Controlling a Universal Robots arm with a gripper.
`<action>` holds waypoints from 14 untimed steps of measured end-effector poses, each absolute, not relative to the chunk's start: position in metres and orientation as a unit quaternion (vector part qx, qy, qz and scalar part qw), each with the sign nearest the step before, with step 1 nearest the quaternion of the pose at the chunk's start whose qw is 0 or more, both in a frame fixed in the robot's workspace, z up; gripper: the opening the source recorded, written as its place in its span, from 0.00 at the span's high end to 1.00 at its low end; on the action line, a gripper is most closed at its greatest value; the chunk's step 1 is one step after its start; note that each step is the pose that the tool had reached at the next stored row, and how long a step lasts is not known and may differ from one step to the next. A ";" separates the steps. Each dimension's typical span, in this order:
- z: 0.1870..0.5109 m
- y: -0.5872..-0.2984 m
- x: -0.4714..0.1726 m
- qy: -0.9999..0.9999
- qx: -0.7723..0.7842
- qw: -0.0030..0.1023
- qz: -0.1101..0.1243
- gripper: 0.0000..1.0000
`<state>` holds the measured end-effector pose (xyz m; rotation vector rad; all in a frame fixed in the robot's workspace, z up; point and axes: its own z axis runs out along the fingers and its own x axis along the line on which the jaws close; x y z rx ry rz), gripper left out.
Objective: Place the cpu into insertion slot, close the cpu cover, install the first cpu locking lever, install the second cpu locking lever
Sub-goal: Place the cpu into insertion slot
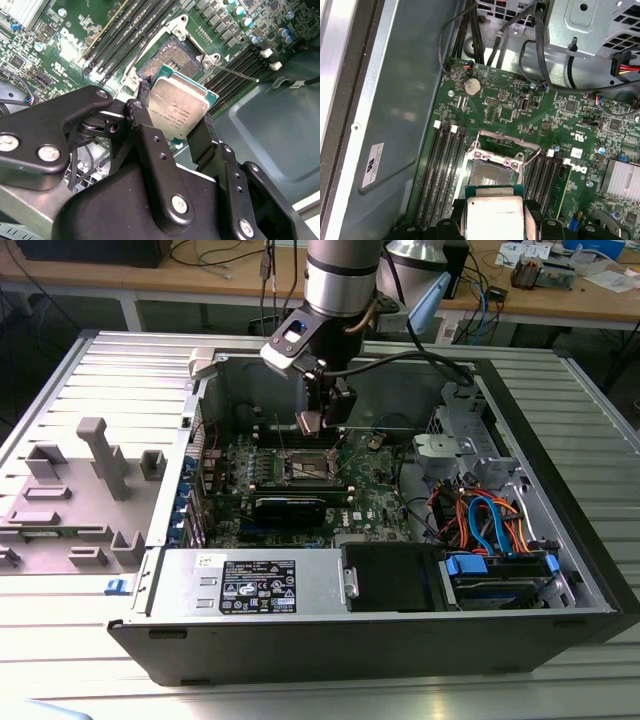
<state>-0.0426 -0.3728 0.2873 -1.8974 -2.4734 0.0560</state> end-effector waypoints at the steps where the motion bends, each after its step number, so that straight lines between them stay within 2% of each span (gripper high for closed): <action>1: 0.287 -0.373 -0.043 -0.792 -0.610 0.012 0.018 0.45; 14: 0.286 -0.373 -0.043 -0.774 -0.633 0.012 0.018 0.45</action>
